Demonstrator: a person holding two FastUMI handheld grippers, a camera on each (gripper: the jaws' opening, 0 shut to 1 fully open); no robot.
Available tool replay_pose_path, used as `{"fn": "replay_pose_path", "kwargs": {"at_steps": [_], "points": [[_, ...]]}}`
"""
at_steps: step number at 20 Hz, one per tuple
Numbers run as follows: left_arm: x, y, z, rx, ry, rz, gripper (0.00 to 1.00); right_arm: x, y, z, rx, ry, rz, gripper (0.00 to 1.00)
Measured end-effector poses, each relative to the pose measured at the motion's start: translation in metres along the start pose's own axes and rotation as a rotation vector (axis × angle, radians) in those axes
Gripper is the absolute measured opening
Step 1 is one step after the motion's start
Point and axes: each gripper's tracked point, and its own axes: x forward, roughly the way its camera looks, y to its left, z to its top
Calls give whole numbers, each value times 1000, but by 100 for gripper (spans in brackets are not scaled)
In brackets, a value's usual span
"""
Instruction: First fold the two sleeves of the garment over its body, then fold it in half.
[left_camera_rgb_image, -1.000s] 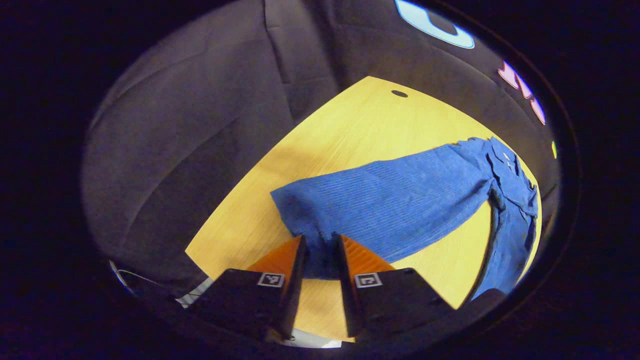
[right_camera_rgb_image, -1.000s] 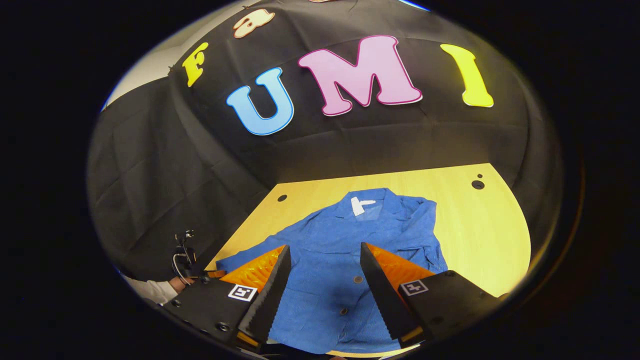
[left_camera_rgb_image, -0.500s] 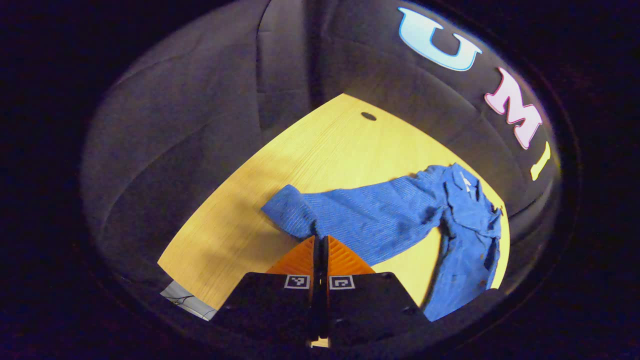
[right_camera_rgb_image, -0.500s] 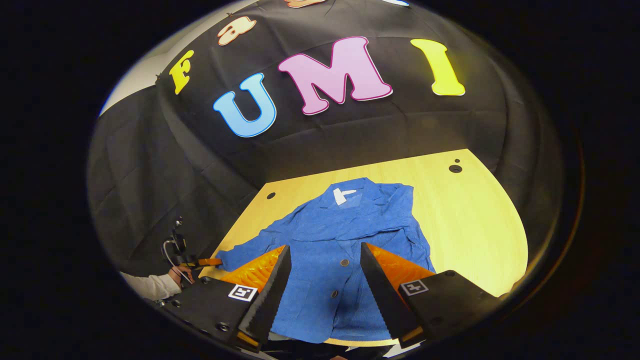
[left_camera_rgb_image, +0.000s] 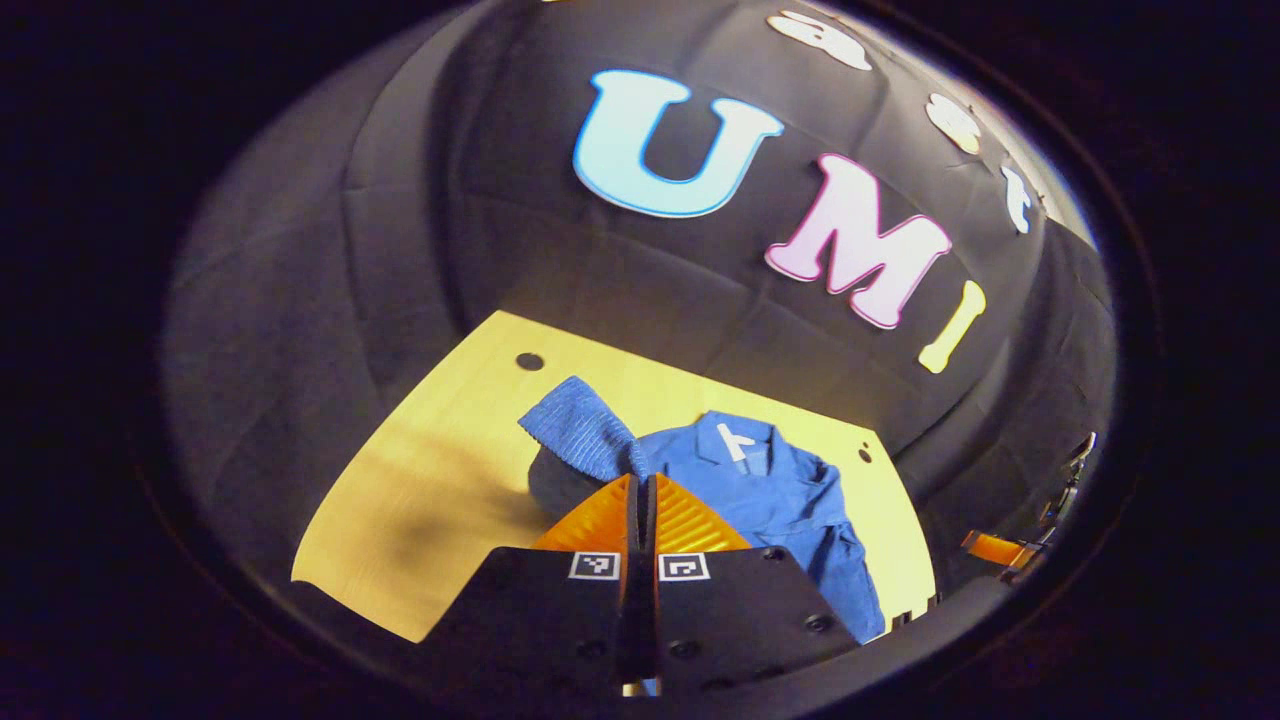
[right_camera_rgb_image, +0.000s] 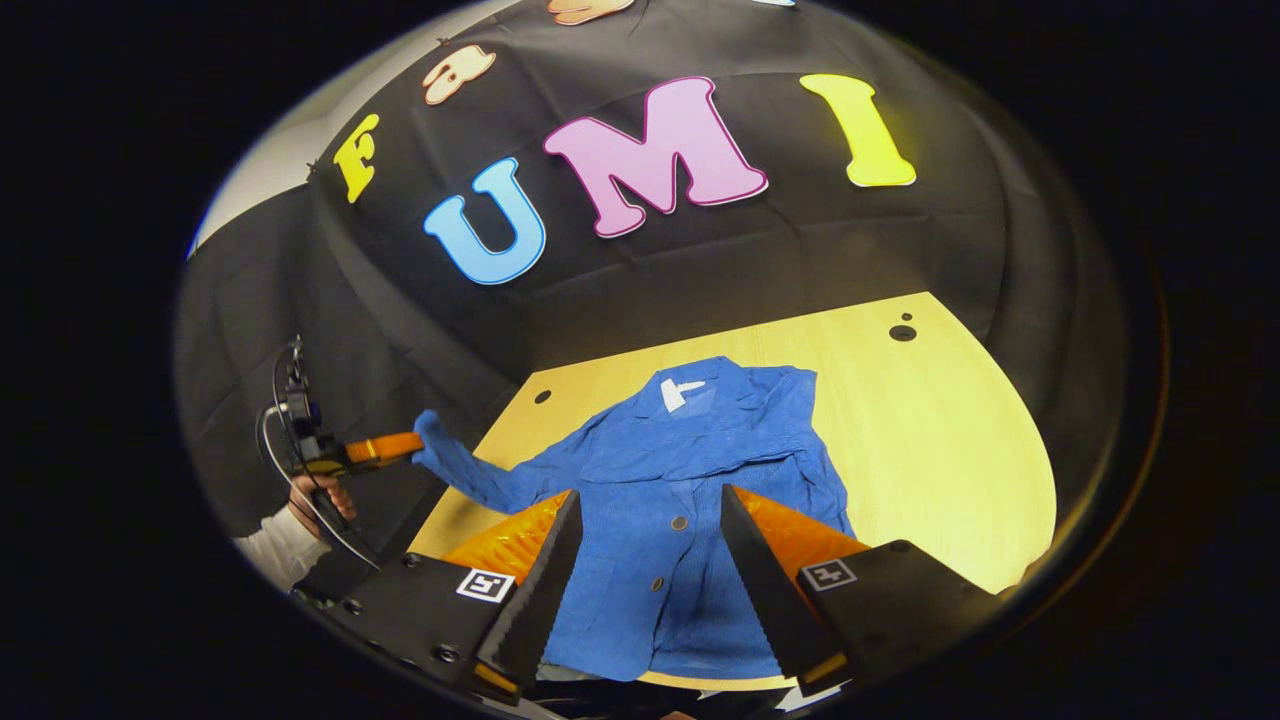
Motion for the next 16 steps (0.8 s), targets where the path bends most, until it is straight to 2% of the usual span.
{"fn": "replay_pose_path", "kwargs": {"at_steps": [2, 4, 8, 11, 13, 16], "points": [[19, -58, 15, 60, -19, -87, 0, -9, -11, 0, 4, -2, -4, 88], [49, -117, 11, 104, 11, -159, 0, -18, -24, -2, 15, 6, -15, 88], [111, -220, -23, 163, 134, -302, 0, -35, -52, -11, 26, 24, -58, 88], [158, -289, -60, 166, 227, -428, 0, -48, -69, -21, 67, 44, -94, 88], [200, -307, -92, 225, 279, -443, 0, -53, -80, -30, 106, 61, -113, 88], [246, -309, -138, 258, 402, -367, 0, -61, -94, -42, 145, 69, -143, 88]]}}
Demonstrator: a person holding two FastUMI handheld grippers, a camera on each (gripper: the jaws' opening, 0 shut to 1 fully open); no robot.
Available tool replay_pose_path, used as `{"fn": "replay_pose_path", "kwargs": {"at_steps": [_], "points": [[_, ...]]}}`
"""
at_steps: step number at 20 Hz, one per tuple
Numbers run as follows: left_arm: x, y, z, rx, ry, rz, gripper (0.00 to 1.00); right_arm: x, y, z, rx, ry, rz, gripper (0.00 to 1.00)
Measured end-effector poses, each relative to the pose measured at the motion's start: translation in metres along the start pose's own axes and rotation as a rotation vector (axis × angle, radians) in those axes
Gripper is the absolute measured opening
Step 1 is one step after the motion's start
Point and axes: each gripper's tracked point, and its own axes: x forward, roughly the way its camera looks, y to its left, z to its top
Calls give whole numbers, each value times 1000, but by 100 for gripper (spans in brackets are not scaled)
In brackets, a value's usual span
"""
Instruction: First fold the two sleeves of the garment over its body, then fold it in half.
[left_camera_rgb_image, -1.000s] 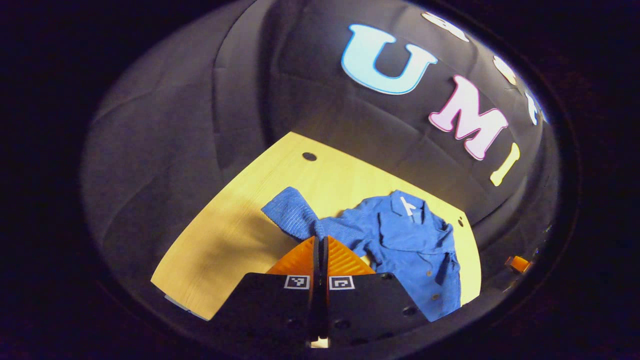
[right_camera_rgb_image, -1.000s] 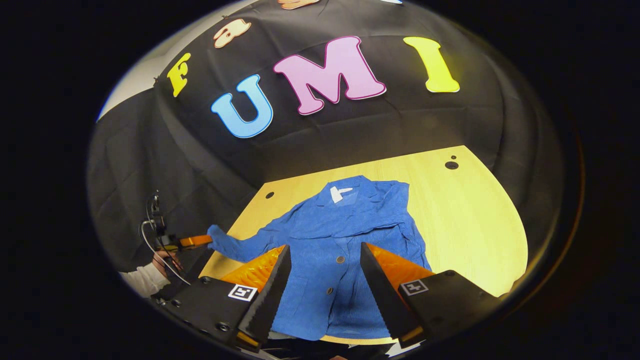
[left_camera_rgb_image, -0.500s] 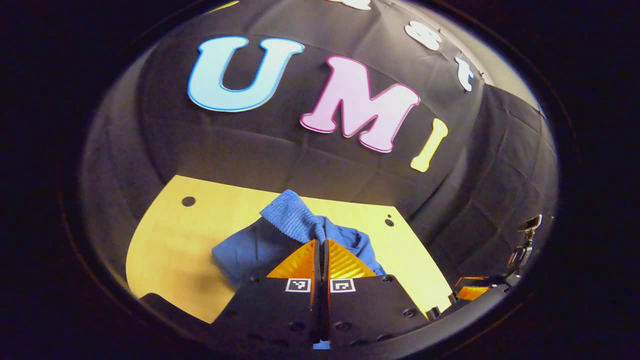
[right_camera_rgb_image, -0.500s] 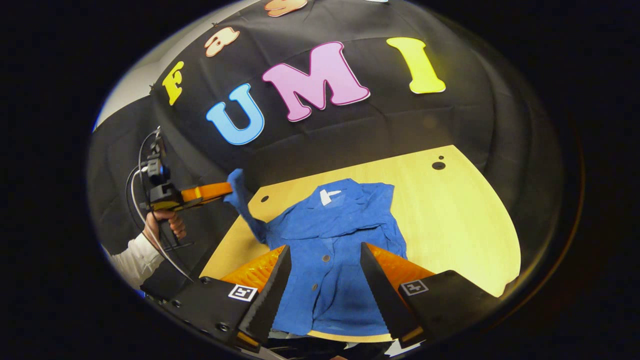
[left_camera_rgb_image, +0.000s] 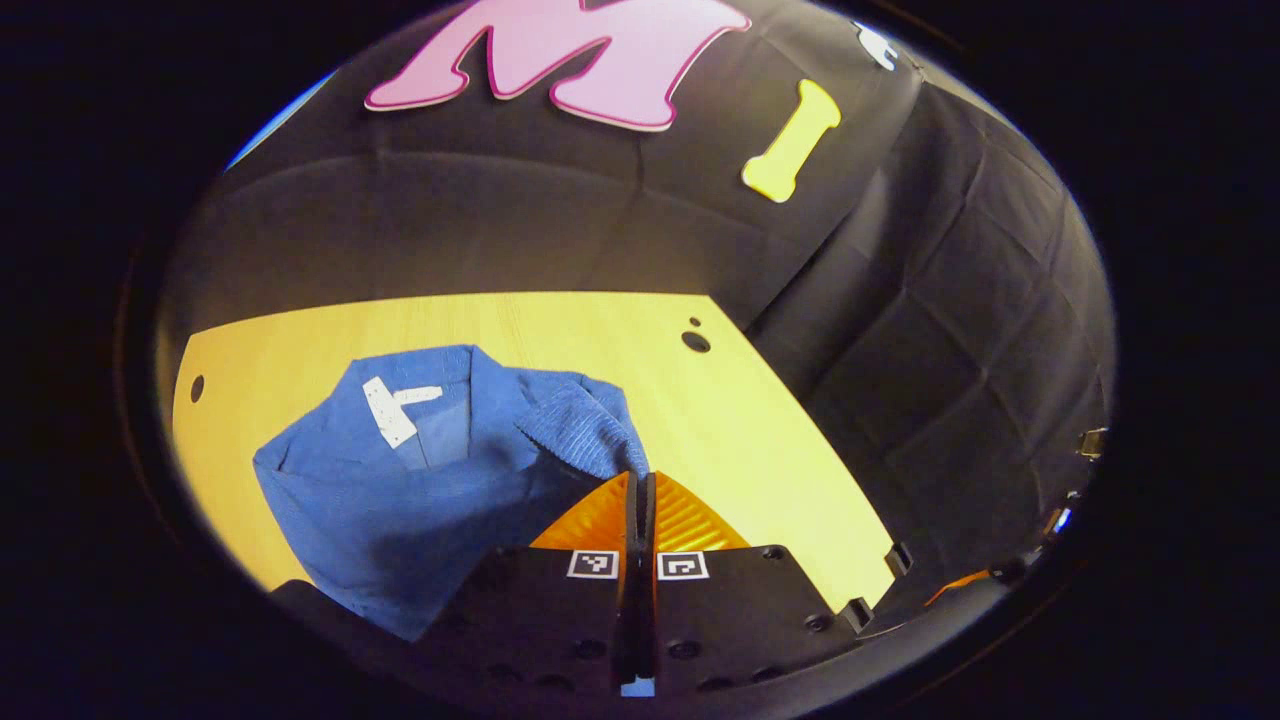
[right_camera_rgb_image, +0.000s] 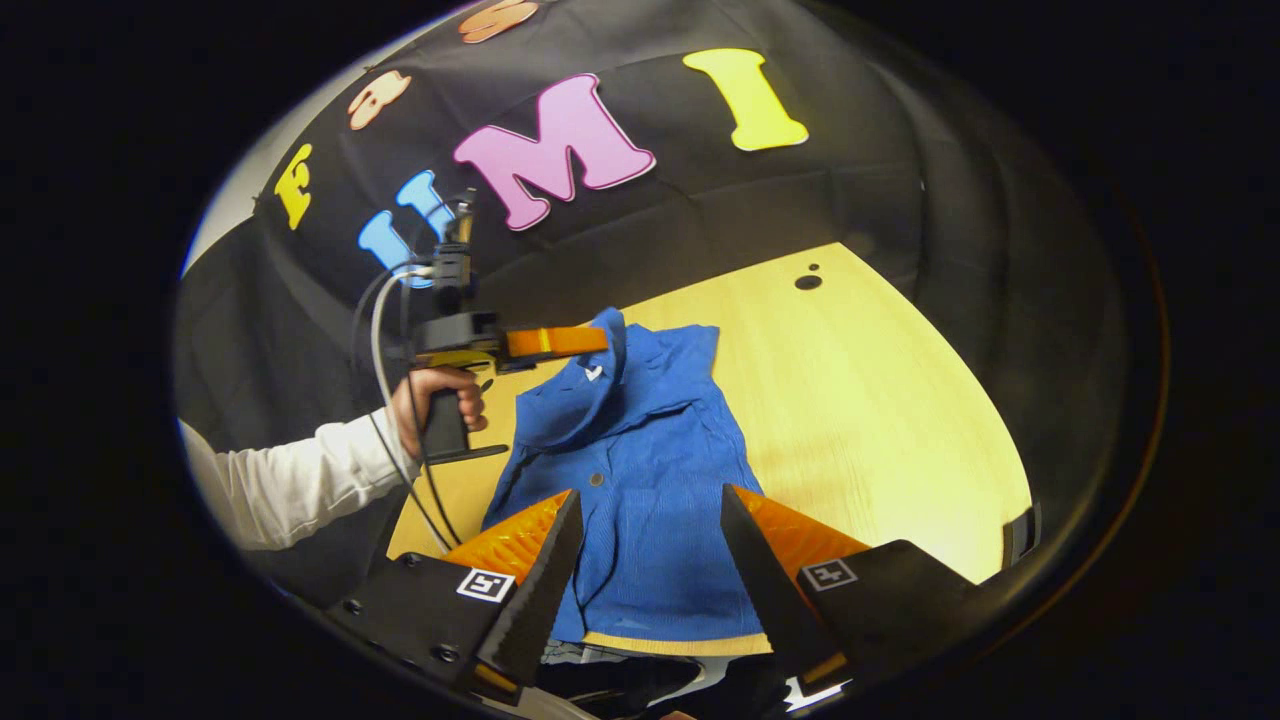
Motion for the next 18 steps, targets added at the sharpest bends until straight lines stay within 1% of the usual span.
{"fn": "replay_pose_path", "kwargs": {"at_steps": [2, 3, 4, 6, 7, 9, 10, 11, 12, 13, 14, 16, 17, 18], "points": [[30, 4, -1, 11, 34, 42, 0, -3, -11, -5, 15, 13, -23, 89], [43, 4, -9, 20, 59, 62, 0, -5, -16, -7, 24, 20, -31, 89], [51, 1, -15, 24, 81, 61, 3, -5, -21, -8, 33, 25, -36, 88], [55, -27, -15, -1, 89, -58, 2, -6, -26, -12, 44, 36, -44, 88], [58, -41, -12, -19, 75, -111, 24, -6, -29, -16, 49, 43, -47, 88], [49, -39, 0, -32, 9, -105, 74, -4, -32, -22, 59, 59, -45, 88], [40, -33, -2, -35, -1, -81, 86, -2, -33, -25, 59, 63, -44, 89], [26, -23, -9, -36, 6, -43, 84, 3, -35, -25, 55, 68, -44, 88], [10, -11, -18, -32, 13, -2, 85, 7, -37, -28, 48, 78, -48, 88], [-9, 0, -30, -31, 9, 32, 81, 6, -37, -35, 40, 90, -53, 88], [-32, 10, -47, -39, 18, 68, 85, 7, -38, -41, 31, 105, -60, 88], [-83, 30, -93, -69, 43, 141, 85, 13, -40, -57, 11, 146, -68, 88], [-109, 41, -123, -92, 69, 181, 85, 20, -41, -66, 3, 172, -69, 77], [-134, 52, -154, -119, 92, 232, 85, 26, -43, -77, -7, 205, -80, 88]]}}
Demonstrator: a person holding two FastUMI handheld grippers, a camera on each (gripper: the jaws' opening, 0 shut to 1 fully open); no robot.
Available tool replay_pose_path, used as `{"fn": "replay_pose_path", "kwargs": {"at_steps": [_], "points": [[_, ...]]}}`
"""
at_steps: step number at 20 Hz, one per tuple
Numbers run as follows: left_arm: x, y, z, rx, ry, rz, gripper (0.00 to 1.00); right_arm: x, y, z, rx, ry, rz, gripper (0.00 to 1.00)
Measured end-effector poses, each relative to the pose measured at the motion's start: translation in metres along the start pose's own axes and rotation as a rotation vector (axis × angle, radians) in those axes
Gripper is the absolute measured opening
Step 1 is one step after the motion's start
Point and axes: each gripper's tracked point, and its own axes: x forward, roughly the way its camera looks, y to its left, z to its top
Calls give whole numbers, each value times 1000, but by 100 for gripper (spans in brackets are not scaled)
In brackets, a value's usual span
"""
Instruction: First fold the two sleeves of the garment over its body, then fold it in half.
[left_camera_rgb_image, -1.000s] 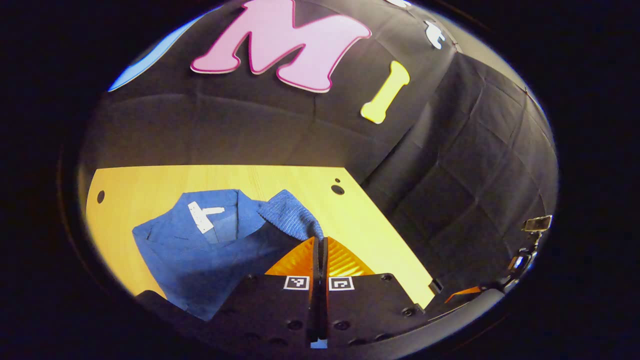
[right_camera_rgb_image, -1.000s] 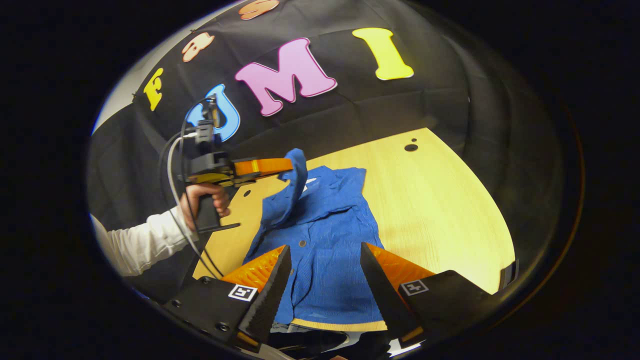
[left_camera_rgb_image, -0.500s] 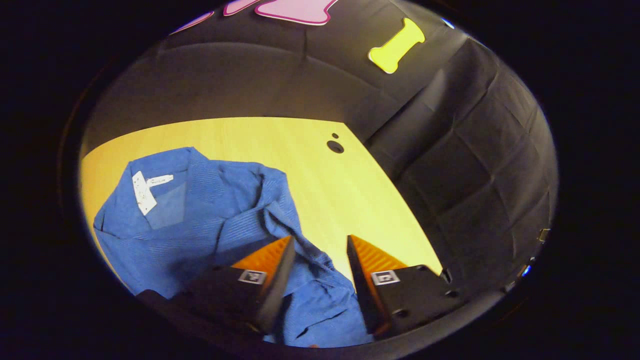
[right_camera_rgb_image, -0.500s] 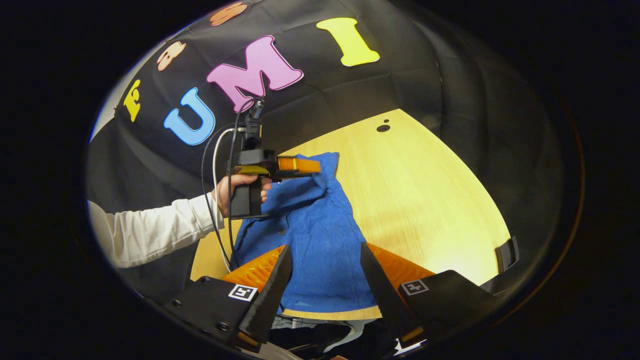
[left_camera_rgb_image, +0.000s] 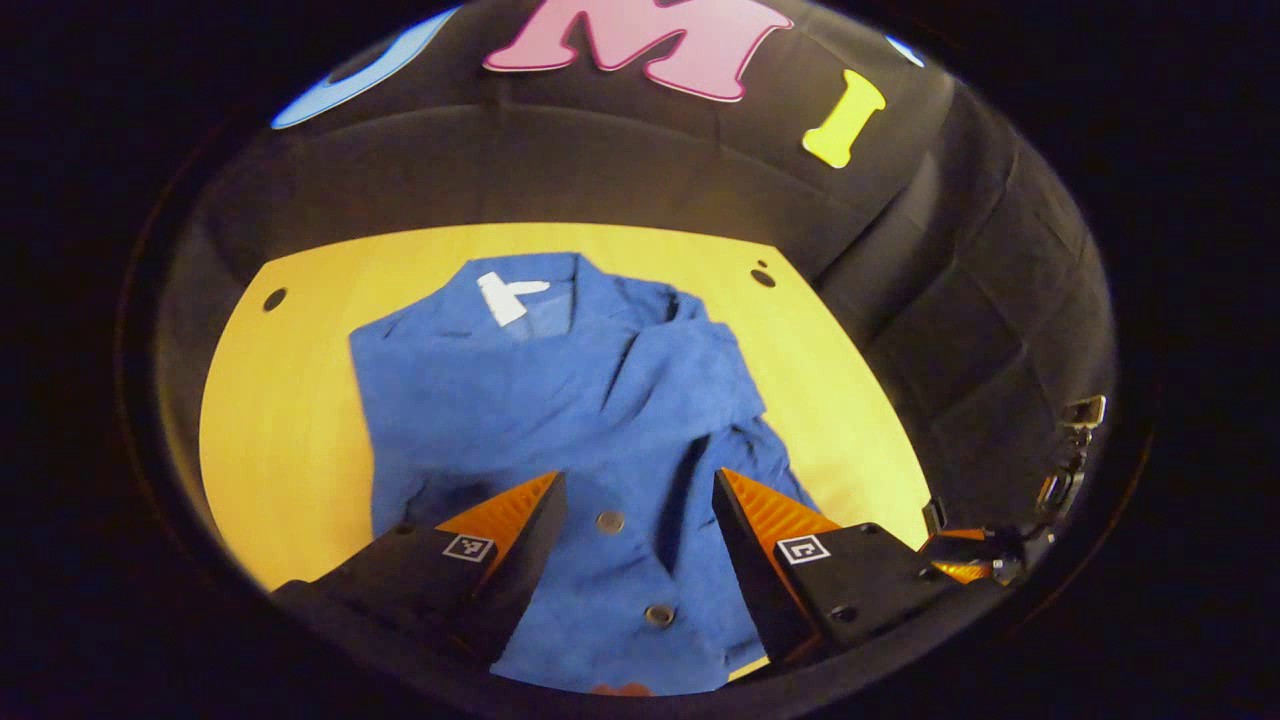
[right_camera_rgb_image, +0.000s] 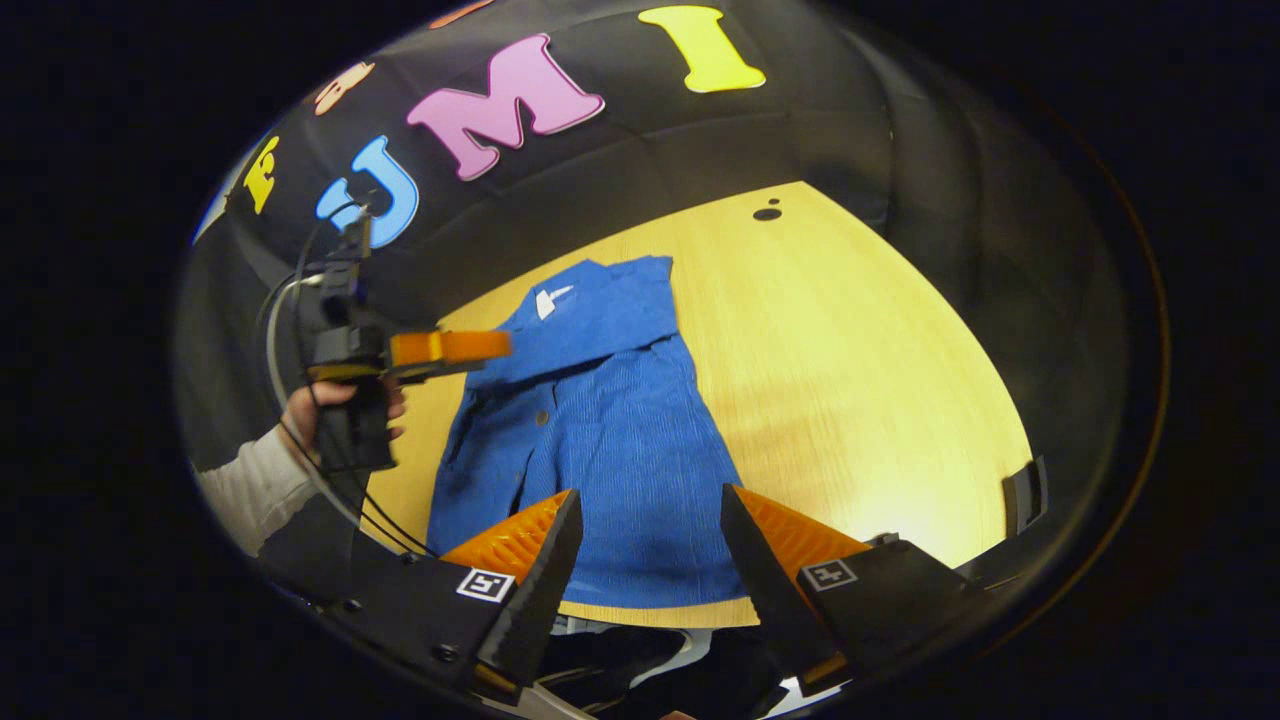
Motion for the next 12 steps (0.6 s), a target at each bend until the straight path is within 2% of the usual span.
{"fn": "replay_pose_path", "kwargs": {"at_steps": [1, 2, 3, 4, 6, 8, 10, 11, 12], "points": [[-17, 20, -33, -26, 35, 58, 82, 7, -3, -9, -13, 40, -17, 88], [-34, 38, -68, -59, 81, 118, 85, 14, -7, -19, -23, 84, -40, 77], [-47, 51, -100, -96, 122, 161, 85, 18, -12, -29, -27, 118, -70, 78], [-58, 59, -128, -133, 141, 187, 85, 23, -14, -36, -29, 141, -76, 91], [-71, 68, -177, -212, 201, 233, 85, 33, -16, -51, -27, 193, -89, 91], [-73, 69, -210, -279, 256, 253, 86, 36, -28, -64, -62, 243, -134, 91], [-74, 81, -234, -298, 299, 300, 86, 37, -41, -73, -107, 289, -189, 93], [-72, 86, -241, -295, 312, 318, 85, 37, -43, -74, -111, 302, -195, 87], [-72, 91, -248, -293, 329, 342, 85, 38, -47, -75, -111, 311, -208, 94]]}}
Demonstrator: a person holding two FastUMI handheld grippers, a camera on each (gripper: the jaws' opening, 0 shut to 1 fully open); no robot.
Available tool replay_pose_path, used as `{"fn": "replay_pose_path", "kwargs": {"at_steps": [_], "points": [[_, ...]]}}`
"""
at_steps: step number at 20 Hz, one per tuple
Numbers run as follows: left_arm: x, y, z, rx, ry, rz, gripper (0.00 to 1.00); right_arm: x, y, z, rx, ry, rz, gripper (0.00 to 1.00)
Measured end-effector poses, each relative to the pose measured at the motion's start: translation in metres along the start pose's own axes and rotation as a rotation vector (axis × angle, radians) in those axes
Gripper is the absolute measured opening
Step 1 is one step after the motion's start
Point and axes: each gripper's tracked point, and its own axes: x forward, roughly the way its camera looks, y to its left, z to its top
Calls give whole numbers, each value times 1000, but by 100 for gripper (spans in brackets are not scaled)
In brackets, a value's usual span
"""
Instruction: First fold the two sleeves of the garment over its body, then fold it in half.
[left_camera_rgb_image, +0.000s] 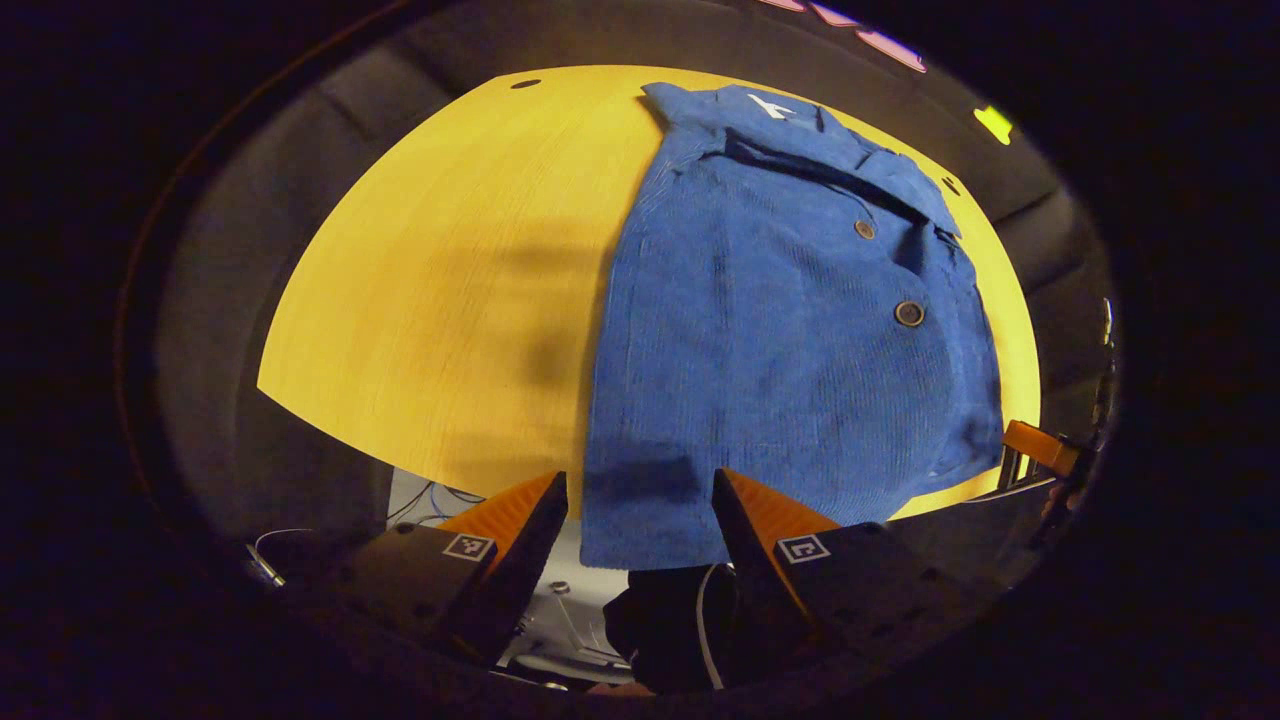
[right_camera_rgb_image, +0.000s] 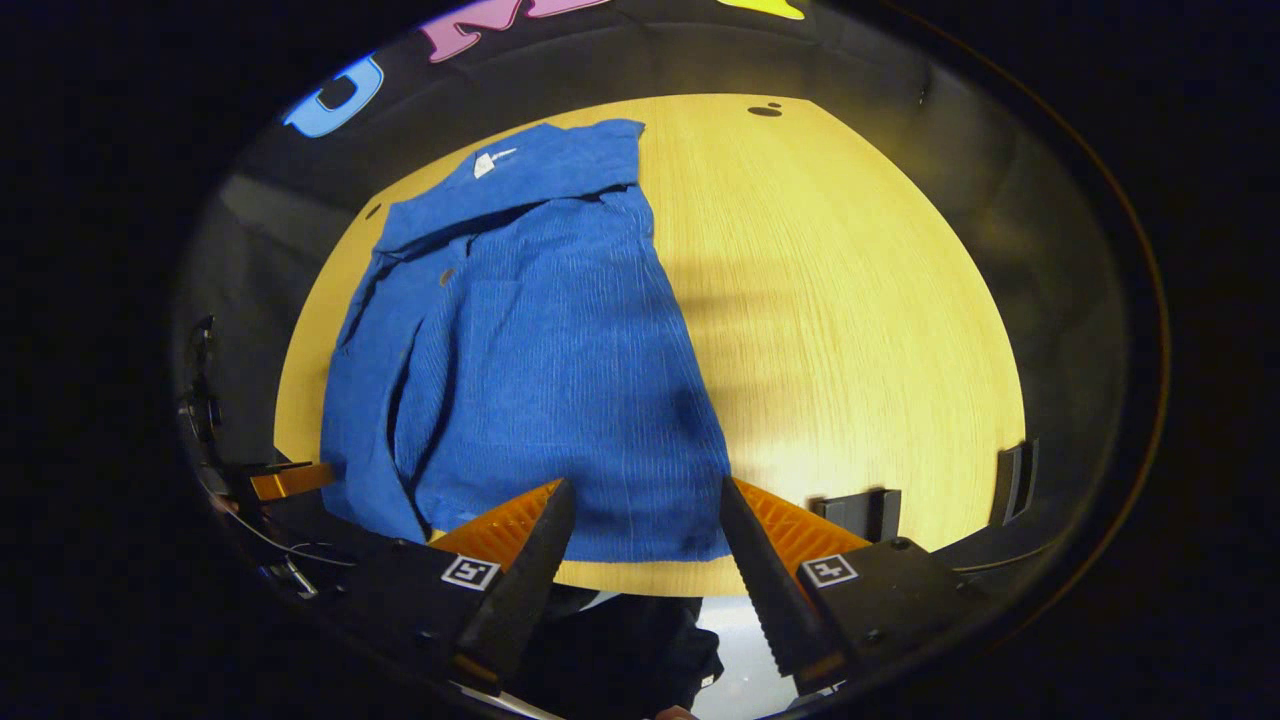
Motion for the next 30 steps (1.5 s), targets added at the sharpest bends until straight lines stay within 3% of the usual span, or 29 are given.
{"fn": "replay_pose_path", "kwargs": {"at_steps": [1, 2, 3, 7, 10, 14, 15, 18, 19, 20, 22, 23, 24, 30], "points": [[3, 5, -4, -2, 6, 15, 85, 0, -5, 0, 2, 8, -15, 89], [5, 6, -8, -7, 14, 22, 85, 2, -8, -2, 3, 18, -28, 96], [6, 5, -10, -13, 22, 29, 85, 4, -11, -3, -3, 27, -43, 96], [15, 2, -12, 11, 36, 39, 85, 13, -26, -13, -63, 66, -110, 97], [16, -1, -11, 33, 44, 43, 82, 20, -30, -20, -63, 94, -132, 97], [17, 0, -12, 18, 35, 27, 85, 26, -25, -26, -76, 110, -145, 97], [18, 0, -11, 33, 29, 26, 85, 26, -22, -29, -67, 113, -148, 94], [23, -6, -12, 59, 12, 12, 82, 27, -14, -30, -35, 116, -157, 70], [21, -11, -13, 59, 28, 11, 73, 27, -12, -29, -37, 120, -149, 77], [19, -15, -12, 71, 35, 3, 56, 27, -7, -29, -3, 108, -138, 66], [20, -22, -10, 80, 37, 4, 21, 29, -1, -27, 3, 93, -124, 15], [20, -23, -5, 98, 22, -8, 4, 29, -2, -29, -19, 100, -123, 10], [21, -21, -9, 85, 32, -22, 0, 30, -2, -30, -22, 97, -126, 10], [-6, -28, -4, -16, 14, -201, 0, -8, 19, 1, 49, 16, -54, 9]]}}
